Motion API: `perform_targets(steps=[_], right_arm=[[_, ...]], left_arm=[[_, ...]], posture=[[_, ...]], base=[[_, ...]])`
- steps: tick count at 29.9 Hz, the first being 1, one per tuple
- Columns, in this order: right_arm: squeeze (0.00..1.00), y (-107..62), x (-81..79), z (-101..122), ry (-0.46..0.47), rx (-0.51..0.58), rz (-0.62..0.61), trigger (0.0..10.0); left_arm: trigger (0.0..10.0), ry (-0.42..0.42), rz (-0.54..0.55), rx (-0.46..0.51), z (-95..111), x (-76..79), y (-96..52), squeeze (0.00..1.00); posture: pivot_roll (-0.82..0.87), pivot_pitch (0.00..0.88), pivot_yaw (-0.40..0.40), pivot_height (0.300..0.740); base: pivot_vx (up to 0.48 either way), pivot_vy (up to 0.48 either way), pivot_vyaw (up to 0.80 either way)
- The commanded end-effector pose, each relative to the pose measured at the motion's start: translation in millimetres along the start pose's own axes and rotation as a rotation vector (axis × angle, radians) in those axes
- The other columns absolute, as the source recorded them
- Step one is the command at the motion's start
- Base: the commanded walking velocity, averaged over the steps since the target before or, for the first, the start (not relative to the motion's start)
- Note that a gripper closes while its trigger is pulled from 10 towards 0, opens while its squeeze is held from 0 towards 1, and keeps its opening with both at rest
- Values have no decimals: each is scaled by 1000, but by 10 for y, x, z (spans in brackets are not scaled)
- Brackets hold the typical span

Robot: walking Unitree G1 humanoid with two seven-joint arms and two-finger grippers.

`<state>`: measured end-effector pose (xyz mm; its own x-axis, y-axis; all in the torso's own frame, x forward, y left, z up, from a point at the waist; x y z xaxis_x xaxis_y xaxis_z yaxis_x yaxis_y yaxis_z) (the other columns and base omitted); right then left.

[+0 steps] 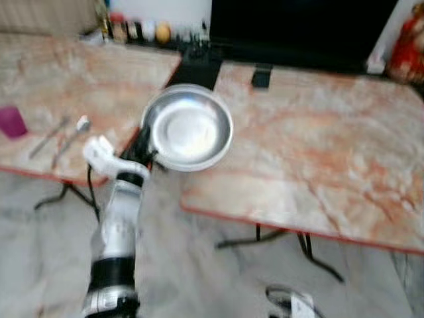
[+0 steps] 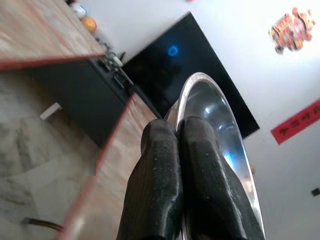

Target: Setting the table

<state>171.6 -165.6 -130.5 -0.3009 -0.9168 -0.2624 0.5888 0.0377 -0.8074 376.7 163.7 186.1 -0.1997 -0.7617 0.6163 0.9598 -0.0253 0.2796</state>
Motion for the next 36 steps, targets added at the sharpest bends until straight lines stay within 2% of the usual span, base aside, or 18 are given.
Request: perform_targets(steps=[1,23,26,33,34,35,36], right_arm=[[0,-17,120,45,-1,14,-30,10000],[0,-17,131,60,-1,21,-35,10000],[0,-18,136,61,-2,21,-37,10000],[0,-18,136,63,-4,20,-35,10000],[0,-17,135,65,-4,21,-35,10000],[0,-17,135,65,-4,21,-35,10000],[0,-17,134,66,-4,22,-35,10000]], left_arm=[[10000,4,-51,1,-17,156,39,0],[10000,18,-38,-5,-21,119,14,0],[10000,26,-30,-9,-32,109,12,0],[10000,86,-26,-30,-40,55,9,0],[10000,135,-41,-49,-53,51,5,0],[10000,135,-41,-49,-53,51,5,0],[10000,240,-77,-79,-84,55,-7,0]], posture=[[61,0,-32,740],[56,0,-34,740],[55,0,-35,740],[56,0,-37,740],[56,0,-39,740],[56,0,-39,740],[56,0,-37,740]], base=[[0,-461,0],[0,-457,-112],[0,-115,0],[0,0,0],[0,0,0],[0,0,0],[0,0,0]])
Point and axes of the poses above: a point about 5 cm out from each wrist's last joint towards the gripper, its own y axis pointing out of the wrist towards the gripper, its own z axis along the axis of the wrist's last joint, x = y × z, the point moved 4 cm from there along y, pointing out of the wrist towards the gripper, and after that the axes turned 11 degrees about y, right-handed, at the moved point
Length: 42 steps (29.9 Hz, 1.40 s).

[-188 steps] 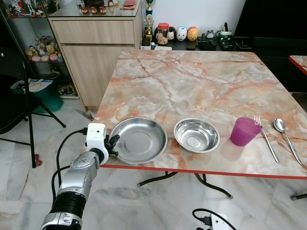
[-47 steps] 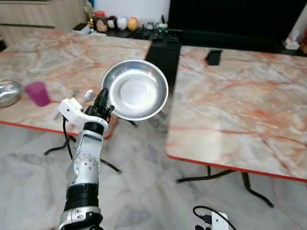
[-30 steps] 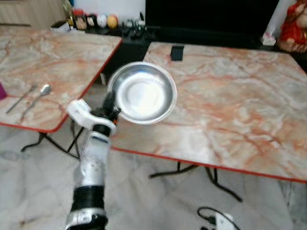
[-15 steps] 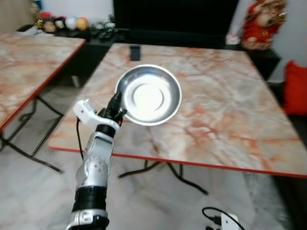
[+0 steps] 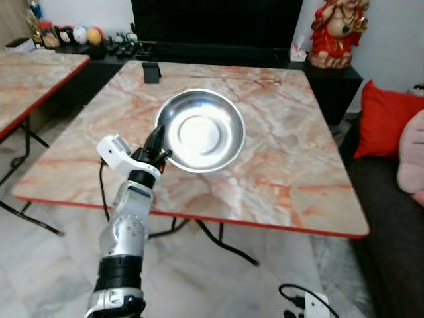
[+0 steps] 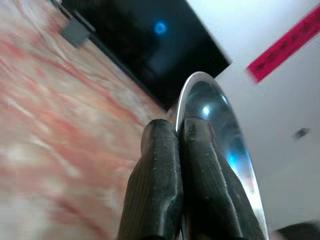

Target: Setting the table

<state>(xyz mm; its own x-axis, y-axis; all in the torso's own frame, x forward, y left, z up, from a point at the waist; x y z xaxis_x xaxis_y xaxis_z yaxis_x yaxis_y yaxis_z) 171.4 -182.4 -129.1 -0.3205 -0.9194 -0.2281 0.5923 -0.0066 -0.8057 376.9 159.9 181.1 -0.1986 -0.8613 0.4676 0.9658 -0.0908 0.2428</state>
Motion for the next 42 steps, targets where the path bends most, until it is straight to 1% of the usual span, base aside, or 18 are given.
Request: perform_targets(steps=[1,3,6,9,13,16,22,31,42], right_arm=[[0,1,-18,-6,1,1,4,10000],[0,1,-17,-6,2,1,4,10000],[0,2,-19,-5,5,1,4,10000],[0,1,-21,-8,5,1,6,10000],[0,0,-20,-12,7,0,6,10000],[0,0,-20,-20,6,-6,6,10000],[0,0,-26,-14,8,-1,11,10000],[0,2,-30,-5,10,3,11,10000],[0,4,-36,-2,9,3,14,10000]], left_arm=[[10000,99,-57,-20,-24,62,1,0],[10000,143,-74,-32,-26,59,-8,0],[10000,169,-80,-37,3,14,-14,0],[10000,159,-79,-37,11,-13,-13,0],[10000,140,-87,-35,2,1,-13,0],[10000,120,-87,-30,-2,21,-4,0],[10000,113,-84,-23,5,21,6,0],[10000,104,-67,-11,24,16,16,0],[10000,109,-78,-14,20,36,24,0]], posture=[[56,0,-37,740],[56,0,-37,740],[57,0,-37,740],[59,0,-37,740],[57,0,-36,740],[57,0,-37,740],[58,0,-37,740],[59,0,-38,740],[62,0,-39,740]], base=[[0,0,0],[0,0,0],[0,0,0],[0,0,0],[0,0,0],[0,0,-521],[0,0,-540],[265,0,0],[331,0,0]])
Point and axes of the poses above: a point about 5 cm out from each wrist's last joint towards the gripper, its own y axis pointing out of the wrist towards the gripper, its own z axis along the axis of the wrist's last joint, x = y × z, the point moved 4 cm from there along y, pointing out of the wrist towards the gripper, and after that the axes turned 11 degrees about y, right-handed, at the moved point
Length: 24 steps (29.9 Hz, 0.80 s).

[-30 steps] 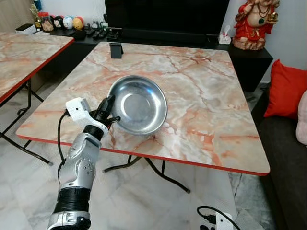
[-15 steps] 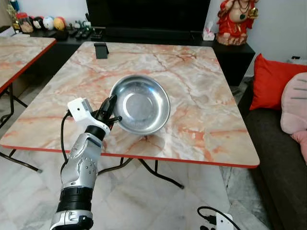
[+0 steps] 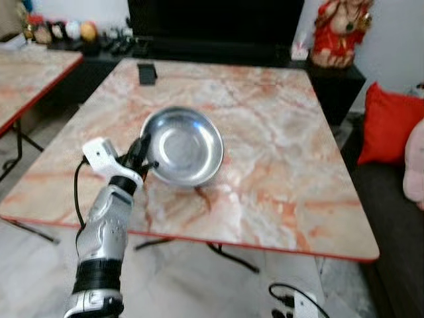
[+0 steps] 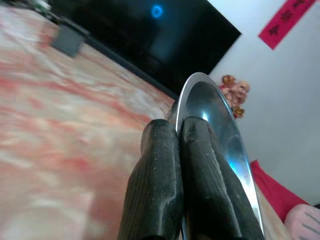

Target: Setting the table

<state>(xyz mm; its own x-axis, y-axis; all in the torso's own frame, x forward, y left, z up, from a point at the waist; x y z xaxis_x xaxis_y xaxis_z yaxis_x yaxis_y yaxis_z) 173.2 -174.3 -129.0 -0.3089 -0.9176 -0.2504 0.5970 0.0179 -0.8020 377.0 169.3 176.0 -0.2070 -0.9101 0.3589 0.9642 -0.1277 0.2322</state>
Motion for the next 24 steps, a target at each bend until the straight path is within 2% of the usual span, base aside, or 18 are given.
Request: perform_targets(steps=[1,8,11,12,13,18,24], right_arm=[[0,-6,44,16,4,7,-10,10000],[0,-5,39,17,2,6,-8,10000],[0,-5,41,19,2,6,-8,10000],[0,-5,39,18,-2,5,-7,10000],[0,-5,39,18,-3,4,-7,10000],[0,-5,37,16,-2,3,-5,10000],[0,-6,41,12,-8,-1,-3,10000]], left_arm=[[10000,-1,-50,11,31,140,48,0],[10000,5,-60,-32,-22,129,34,0],[10000,21,-58,-98,-120,106,1,0],[10000,56,-93,-160,-224,148,-42,0],[10000,65,-103,-173,-247,160,-54,0],[10000,-17,-73,-224,-320,153,-137,0],[10000,-73,17,-244,-346,-2,-212,0]], posture=[[62,0,-39,740],[63,0,-39,740],[63,0,-40,740],[63,0,-39,740],[63,0,-39,740],[62,0,-39,740],[64,0,-40,740]], base=[[0,0,0],[0,0,0],[0,0,0],[0,0,0],[0,0,0],[0,0,0],[0,0,0]])
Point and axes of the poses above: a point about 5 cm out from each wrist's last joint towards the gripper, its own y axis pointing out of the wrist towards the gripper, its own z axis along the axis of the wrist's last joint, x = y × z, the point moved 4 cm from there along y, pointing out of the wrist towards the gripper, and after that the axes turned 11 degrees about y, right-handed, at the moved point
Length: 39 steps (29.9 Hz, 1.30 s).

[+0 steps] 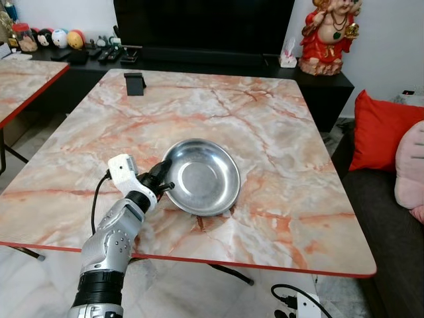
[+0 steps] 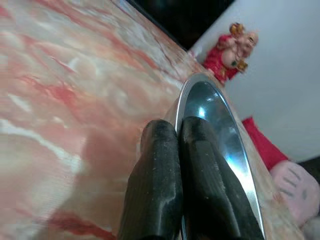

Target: Setting the table

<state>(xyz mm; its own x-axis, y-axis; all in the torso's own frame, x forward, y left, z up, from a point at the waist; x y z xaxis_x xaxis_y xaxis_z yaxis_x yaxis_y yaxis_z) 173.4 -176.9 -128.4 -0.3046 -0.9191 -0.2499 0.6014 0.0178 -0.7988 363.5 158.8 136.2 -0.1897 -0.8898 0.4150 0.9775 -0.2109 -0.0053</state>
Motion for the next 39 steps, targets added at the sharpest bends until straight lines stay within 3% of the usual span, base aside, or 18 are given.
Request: perform_targets(steps=[1,20,29,39], right_arm=[[0,-3,21,-5,-5,-7,-4,10000],[0,-6,23,-20,-11,-16,1,10000],[0,-3,16,-18,-12,-19,4,10000],[0,-2,15,-14,-14,-19,5,10000]], left_arm=[[10000,0,6,-12,-2,-4,-28,0],[10000,42,189,-236,-363,-293,-166,0],[10000,85,222,-261,-317,-368,-242,0],[10000,114,200,-302,-330,-317,-266,0]], posture=[[64,0,-40,740],[61,0,-40,740],[66,0,-41,740],[69,0,-41,740]], base=[[0,0,0],[0,0,0],[0,0,0],[0,0,0]])
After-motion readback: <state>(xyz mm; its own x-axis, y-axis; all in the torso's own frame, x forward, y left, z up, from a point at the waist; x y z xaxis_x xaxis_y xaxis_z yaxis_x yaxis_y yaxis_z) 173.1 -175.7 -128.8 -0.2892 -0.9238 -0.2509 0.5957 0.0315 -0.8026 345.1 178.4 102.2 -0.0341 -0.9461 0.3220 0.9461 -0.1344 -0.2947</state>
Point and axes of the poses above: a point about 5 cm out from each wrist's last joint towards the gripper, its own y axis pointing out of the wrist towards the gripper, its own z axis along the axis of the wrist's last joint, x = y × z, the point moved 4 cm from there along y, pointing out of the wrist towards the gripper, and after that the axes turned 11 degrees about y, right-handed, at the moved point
